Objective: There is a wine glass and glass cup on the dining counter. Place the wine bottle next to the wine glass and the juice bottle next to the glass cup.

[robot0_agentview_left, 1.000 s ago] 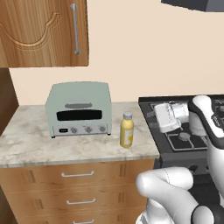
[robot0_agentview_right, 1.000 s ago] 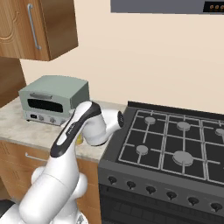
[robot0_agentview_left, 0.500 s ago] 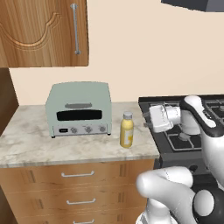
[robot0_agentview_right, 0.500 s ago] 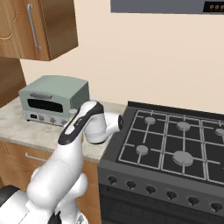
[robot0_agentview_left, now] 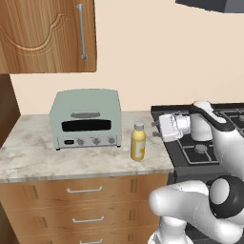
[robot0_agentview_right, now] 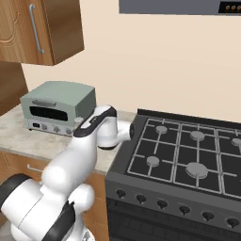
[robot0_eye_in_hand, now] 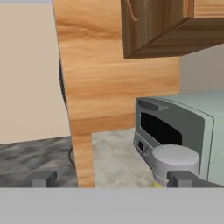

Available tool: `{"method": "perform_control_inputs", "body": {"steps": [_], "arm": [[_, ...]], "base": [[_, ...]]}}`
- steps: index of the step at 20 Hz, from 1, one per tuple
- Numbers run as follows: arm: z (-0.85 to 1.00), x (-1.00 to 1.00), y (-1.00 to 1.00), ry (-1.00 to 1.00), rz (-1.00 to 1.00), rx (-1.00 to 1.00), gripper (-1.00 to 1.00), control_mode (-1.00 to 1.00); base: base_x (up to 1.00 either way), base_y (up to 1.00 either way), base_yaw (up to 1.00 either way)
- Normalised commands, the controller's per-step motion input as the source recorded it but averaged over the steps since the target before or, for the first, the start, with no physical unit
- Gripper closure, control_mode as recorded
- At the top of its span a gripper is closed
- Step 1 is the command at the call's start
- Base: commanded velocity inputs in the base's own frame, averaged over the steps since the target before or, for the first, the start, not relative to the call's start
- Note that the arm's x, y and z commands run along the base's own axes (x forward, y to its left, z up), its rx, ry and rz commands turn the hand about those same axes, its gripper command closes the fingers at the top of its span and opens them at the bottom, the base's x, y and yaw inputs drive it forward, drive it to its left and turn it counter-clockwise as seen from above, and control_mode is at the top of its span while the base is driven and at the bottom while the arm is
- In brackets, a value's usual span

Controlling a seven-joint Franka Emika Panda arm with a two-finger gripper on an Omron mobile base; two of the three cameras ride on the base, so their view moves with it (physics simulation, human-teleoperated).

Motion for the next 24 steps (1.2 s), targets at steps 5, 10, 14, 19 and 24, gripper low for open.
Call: {"method": "perform_control_inputs", "body": {"steps": [5, 10, 14, 19, 24], "arm": [[-0.07, 0.30, 0.07, 0.00, 0.00, 0.00, -1.00, -1.00], [-0.09, 0.29, 0.05, 0.00, 0.00, 0.01, -1.00, -1.00], [-0.21, 0.30, 0.02, 0.04, 0.00, 0.01, -1.00, -1.00], [-0.22, 0.30, 0.01, 0.04, 0.00, 0.01, -1.00, -1.00], [-0.20, 0.26, 0.00, 0.04, 0.00, 0.02, -1.00, -1.00]], "base": [[0.00, 0.00, 0.00], [0.00, 0.00, 0.00], [0.00, 0.00, 0.00], [0.00, 0.00, 0.00], [0.00, 0.00, 0.00]]}}
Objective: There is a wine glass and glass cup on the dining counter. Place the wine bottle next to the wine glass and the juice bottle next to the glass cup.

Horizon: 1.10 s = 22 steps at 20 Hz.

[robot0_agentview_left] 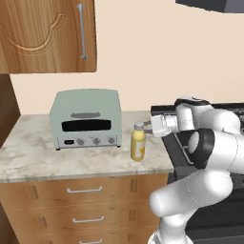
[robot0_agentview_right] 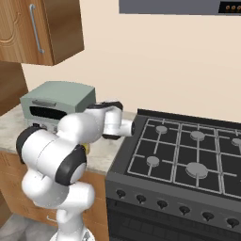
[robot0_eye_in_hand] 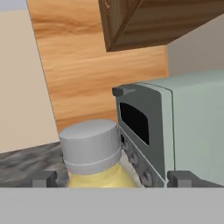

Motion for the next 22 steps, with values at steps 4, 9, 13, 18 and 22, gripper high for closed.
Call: {"method": "perform_control_inputs", "body": {"steps": [4, 9, 13, 18, 22], "arm": [[-0.07, 0.15, 0.04, 0.01, 0.00, 0.04, -1.00, -1.00], [0.00, 0.01, 0.17, 0.02, 0.00, 0.05, -1.00, -1.00], [0.00, 0.00, 0.24, 0.04, 0.00, 0.04, -1.00, -1.00], [0.00, -0.03, 0.18, 0.03, 0.00, 0.03, -1.00, -1.00], [0.02, -0.01, 0.05, 0.00, 0.00, 0.02, -1.00, -1.00]], "base": [[0.00, 0.00, 0.00], [0.00, 0.00, 0.00], [0.00, 0.00, 0.00], [0.00, 0.00, 0.00], [0.00, 0.00, 0.00]]}}
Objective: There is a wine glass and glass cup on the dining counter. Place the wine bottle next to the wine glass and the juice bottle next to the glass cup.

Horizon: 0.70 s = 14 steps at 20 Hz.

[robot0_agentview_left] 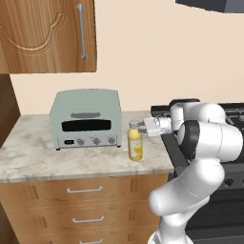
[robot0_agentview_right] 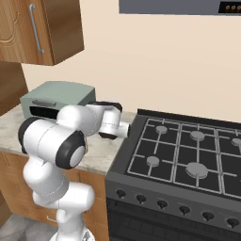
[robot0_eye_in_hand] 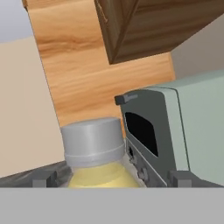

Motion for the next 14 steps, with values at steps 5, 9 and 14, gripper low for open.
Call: {"method": "perform_control_inputs", "body": {"steps": [5, 9, 14], "arm": [[0.05, -0.08, 0.00, 0.00, 0.00, 0.00, -1.00, -1.00], [0.06, -0.07, 0.00, 0.00, 0.00, 0.00, -1.00, -1.00], [0.01, -0.02, 0.05, 0.00, 0.00, 0.00, -1.00, -1.00]], "base": [[0.00, 0.00, 0.00], [0.00, 0.00, 0.00], [0.00, 0.00, 0.00]]}}
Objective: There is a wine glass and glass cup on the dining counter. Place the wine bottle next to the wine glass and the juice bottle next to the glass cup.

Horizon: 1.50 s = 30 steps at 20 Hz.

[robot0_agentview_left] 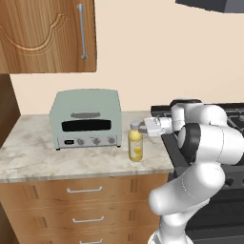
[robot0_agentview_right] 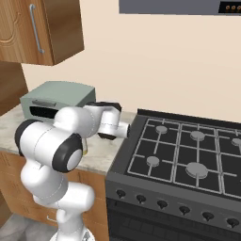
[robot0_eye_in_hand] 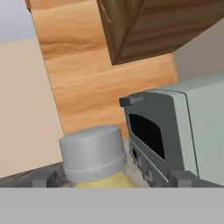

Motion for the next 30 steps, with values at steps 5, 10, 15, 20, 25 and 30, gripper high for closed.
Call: {"method": "perform_control_inputs", "body": {"steps": [5, 10, 15, 20, 25, 30], "arm": [[0.00, 0.02, 0.08, 0.00, 0.00, 0.00, -1.00, -1.00], [-0.04, 0.07, 0.08, 0.00, 0.00, 0.00, -1.00, -1.00], [-0.09, 0.09, 0.00, 0.00, 0.00, -0.01, -1.00, -1.00], [-0.09, 0.00, 0.05, 0.00, 0.00, -0.07, -1.00, -1.00], [0.00, 0.00, 0.10, 0.00, 0.00, -0.02, -1.00, -1.00], [-0.02, -0.06, 0.18, 0.00, 0.00, 0.00, -1.00, -1.00]], "base": [[0.00, 0.00, 0.00], [0.00, 0.00, 0.00], [0.00, 0.00, 0.00], [0.00, 0.00, 0.00], [0.00, 0.00, 0.00], [0.00, 0.00, 0.00]]}}
